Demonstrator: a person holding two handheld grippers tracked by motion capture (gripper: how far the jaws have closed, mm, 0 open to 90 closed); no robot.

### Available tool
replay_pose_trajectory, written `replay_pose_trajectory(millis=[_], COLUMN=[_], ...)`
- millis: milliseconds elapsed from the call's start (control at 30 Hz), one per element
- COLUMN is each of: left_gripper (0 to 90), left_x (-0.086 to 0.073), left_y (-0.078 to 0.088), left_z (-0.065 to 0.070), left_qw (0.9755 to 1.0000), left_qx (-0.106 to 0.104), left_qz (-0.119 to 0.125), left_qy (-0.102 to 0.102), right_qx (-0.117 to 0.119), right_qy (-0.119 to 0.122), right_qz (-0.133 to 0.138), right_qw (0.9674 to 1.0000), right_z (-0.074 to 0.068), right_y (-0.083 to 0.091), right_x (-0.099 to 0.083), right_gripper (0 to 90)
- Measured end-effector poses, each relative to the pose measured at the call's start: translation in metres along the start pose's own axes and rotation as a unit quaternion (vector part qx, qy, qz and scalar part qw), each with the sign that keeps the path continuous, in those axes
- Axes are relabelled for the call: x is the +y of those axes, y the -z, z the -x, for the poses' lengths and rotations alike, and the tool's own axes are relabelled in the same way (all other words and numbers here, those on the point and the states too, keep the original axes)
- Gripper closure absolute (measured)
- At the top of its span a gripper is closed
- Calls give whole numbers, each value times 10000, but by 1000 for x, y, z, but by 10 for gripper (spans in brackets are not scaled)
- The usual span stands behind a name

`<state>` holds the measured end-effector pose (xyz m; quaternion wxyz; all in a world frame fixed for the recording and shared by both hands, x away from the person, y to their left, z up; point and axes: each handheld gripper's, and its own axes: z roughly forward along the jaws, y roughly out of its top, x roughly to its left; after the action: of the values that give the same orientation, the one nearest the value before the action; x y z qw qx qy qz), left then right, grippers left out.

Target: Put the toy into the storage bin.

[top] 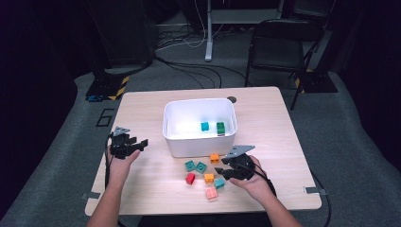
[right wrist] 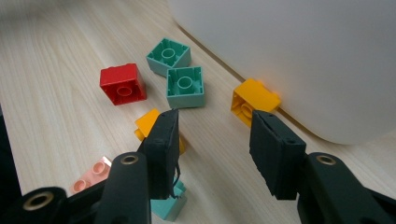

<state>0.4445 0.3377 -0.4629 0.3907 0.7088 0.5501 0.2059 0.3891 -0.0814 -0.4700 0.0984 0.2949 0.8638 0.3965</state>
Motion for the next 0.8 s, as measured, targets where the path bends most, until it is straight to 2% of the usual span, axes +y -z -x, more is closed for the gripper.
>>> replay_pose_trajectory(millis=[200,500,667,700,800], left_gripper=[415,415,415,414,414], left_x=[0,-1,-2,-3,-3], left_y=[-1,0,2,2,3], left_z=[1,0,-1,-1,-2], left_qw=[10000,10000,10000,10000,10000], left_qx=[3,9,29,39,54], left_qz=[-41,-30,-22,-28,-18], left_qy=[-7,-22,-3,-6,10], right_qx=[38,297,428,457,464], right_qy=[101,201,354,445,542], right_qz=[19,-96,-216,-250,-348], right_qw=[9999,9993,9982,9976,9968], right_z=[-3,-12,-19,-19,-21], right_y=[-4,-17,-27,-29,-34], right_x=[-1,-2,-1,-1,-1], right_gripper=[525,559,554,553,554])
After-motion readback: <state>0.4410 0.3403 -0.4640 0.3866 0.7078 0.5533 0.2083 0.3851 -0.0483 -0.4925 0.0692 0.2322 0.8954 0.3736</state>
